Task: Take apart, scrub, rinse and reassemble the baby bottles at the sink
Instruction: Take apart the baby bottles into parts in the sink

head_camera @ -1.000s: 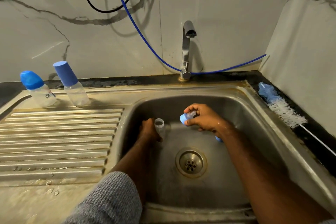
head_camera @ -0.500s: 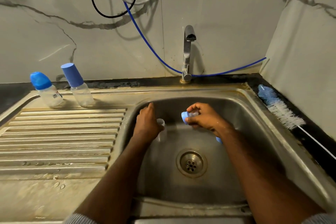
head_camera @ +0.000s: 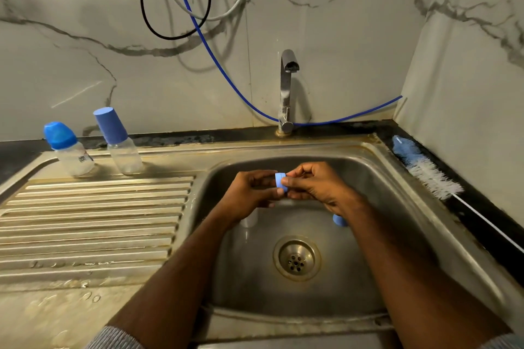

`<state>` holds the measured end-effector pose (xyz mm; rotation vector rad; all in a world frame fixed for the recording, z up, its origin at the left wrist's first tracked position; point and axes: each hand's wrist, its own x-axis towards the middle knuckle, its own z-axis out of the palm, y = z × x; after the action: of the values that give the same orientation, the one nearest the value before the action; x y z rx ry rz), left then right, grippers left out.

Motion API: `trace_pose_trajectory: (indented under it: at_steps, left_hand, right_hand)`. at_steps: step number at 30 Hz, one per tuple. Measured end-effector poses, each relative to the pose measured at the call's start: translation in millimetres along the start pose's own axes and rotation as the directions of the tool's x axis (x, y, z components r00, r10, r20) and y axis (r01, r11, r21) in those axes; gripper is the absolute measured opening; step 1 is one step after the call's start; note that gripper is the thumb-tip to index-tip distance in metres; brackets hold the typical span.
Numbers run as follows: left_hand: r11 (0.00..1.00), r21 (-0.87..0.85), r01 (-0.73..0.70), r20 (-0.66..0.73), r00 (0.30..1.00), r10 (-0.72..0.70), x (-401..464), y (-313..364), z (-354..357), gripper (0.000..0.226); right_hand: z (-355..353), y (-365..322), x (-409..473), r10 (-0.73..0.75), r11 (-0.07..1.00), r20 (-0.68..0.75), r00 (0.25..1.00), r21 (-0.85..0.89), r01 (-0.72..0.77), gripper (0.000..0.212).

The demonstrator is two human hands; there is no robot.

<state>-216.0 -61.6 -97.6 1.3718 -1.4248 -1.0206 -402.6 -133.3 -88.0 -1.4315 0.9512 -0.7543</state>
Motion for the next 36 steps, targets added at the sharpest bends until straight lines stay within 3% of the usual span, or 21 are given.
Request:
trace_pose_trajectory:
  at_steps: [8,11,17,25,31,36]
  left_hand:
    - [0.998,-0.069,-0.008,-0.083,0.997,0.003,3,-1,-4,0.043]
    - [0.997,-0.077,-0.015,-0.072,0.997,0.009,4,0,-4,0.042]
    - [0.967,-0.250,0.041,-0.027,0.998,-0.050,5,1,-8,0.040]
    - [0.950,-0.313,0.016,-0.026,0.999,-0.025,8,4,-5,0.039]
    - [0.946,-0.322,-0.025,-0.057,0.998,0.007,11,6,1,0.037]
    - [0.942,-0.334,0.008,-0.040,0.999,-0.023,9,0,-7,0.038]
  right_hand:
    - [-4,1,8,-0.009,0.999,0.098,0.995,0.035,0.006,0.023]
    - [-3,1,9,-0.067,0.998,0.056,0.996,-0.006,0.067,0.023]
    - [-3,-12,3,-0.157,0.980,0.020,0.987,-0.123,0.159,0.024]
    - [2,-22,3,-0.227,0.945,-0.054,0.972,-0.254,0.206,0.015]
    - [11,-22,10,-0.301,0.925,-0.155,0.941,-0.287,0.248,0.021]
    - [11,-26,8,-0.264,0.904,-0.045,0.964,-0.359,0.231,0.019]
